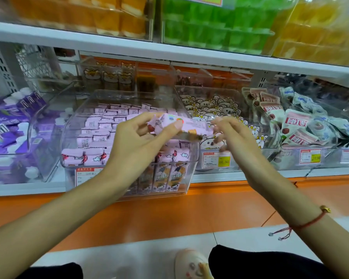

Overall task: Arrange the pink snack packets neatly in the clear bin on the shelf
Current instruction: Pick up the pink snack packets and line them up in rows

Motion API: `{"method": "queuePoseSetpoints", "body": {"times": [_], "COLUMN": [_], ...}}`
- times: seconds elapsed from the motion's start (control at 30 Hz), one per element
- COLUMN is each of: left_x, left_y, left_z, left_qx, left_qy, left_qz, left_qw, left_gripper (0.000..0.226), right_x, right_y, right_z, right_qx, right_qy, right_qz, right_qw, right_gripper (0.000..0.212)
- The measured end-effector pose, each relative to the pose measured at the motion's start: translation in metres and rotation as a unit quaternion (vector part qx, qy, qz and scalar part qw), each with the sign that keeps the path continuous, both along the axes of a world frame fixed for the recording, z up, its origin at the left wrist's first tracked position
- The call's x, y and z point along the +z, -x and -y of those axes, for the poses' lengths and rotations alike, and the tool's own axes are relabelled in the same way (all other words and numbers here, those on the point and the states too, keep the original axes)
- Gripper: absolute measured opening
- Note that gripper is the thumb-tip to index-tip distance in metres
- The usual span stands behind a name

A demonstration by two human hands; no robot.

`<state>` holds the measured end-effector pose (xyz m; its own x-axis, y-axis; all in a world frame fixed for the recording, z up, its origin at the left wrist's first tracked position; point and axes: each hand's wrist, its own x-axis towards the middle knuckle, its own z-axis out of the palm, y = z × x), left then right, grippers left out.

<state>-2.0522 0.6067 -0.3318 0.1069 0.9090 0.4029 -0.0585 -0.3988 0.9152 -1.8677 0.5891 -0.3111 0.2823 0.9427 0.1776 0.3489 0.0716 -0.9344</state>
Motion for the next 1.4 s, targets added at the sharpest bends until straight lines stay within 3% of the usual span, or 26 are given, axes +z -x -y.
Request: {"method": "queuePoseSetpoints", "body": {"times": [0.03,0.1,0.17,0.27,0.37,0.43,0.5,0.6,0.67,0.83,0.93,1.1,1.2,1.4], "left_x": [-0.001,-0.001,-0.002,-0.001,-0.003,-0.009,-0.016,-0.021,-0.02,-0.013,-0.011,-0.013,-0.014,-0.015], "left_y": [0.0,-0.002,-0.003,-0.004,-0.002,0.001,0.005,0.004,0.003,0.009,0.012,0.014,0.015,0.016], "left_z": [-0.002,-0.002,-0.001,-0.001,-0.006,-0.011,-0.015,-0.017,-0.018,-0.022,-0.023,-0.023,-0.024,-0.025], "left_qx": [0.022,0.057,0.06,0.007,-0.006,0.016,0.027,0.028,0.032,0.05,0.044,0.043,0.043,0.039], "left_qy": [0.021,0.031,0.029,0.027,-0.004,-0.048,-0.101,-0.182,-0.204,-0.155,-0.137,-0.14,-0.142,-0.162], "left_qz": [-0.005,-0.027,-0.042,-0.039,-0.084,-0.204,-0.331,-0.447,-0.47,-0.465,-0.474,-0.475,-0.472,-0.48], "left_qw": [1.0,0.998,0.997,0.999,0.996,0.978,0.938,0.876,0.858,0.87,0.869,0.868,0.869,0.861], "left_gripper": [0.04,0.069,0.08,0.071,0.058,0.045,0.03,0.029,0.031,0.016,0.012,0.012,0.011,0.014], "right_x": [0.002,0.004,0.001,-0.002,0.001,0.004,0.002,-0.004,-0.007,-0.011,-0.01,-0.02,-0.022,-0.015], "right_y": [0.0,0.004,0.011,0.015,0.008,-0.001,-0.008,-0.012,-0.01,-0.002,-0.005,-0.005,-0.001,0.003], "right_z": [0.003,0.011,0.016,0.014,0.007,0.003,-0.001,-0.001,-0.001,-0.002,-0.002,-0.003,-0.002,0.003], "right_qx": [0.005,0.072,0.136,0.145,0.072,0.035,0.031,0.057,0.073,0.093,0.049,0.065,0.069,0.076], "right_qy": [-0.052,-0.125,-0.145,-0.164,-0.179,-0.163,-0.131,-0.125,-0.133,-0.173,-0.197,-0.138,-0.134,-0.184], "right_qz": [0.046,0.154,0.269,0.334,0.244,0.069,-0.066,-0.068,-0.027,0.152,0.346,0.562,0.601,0.571], "right_qw": [0.998,0.977,0.942,0.917,0.95,0.983,0.989,0.988,0.988,0.969,0.916,0.813,0.785,0.797], "right_gripper": [0.015,0.029,0.044,0.041,0.03,0.03,0.04,0.052,0.054,0.041,0.039,0.032,0.03,0.028]}}
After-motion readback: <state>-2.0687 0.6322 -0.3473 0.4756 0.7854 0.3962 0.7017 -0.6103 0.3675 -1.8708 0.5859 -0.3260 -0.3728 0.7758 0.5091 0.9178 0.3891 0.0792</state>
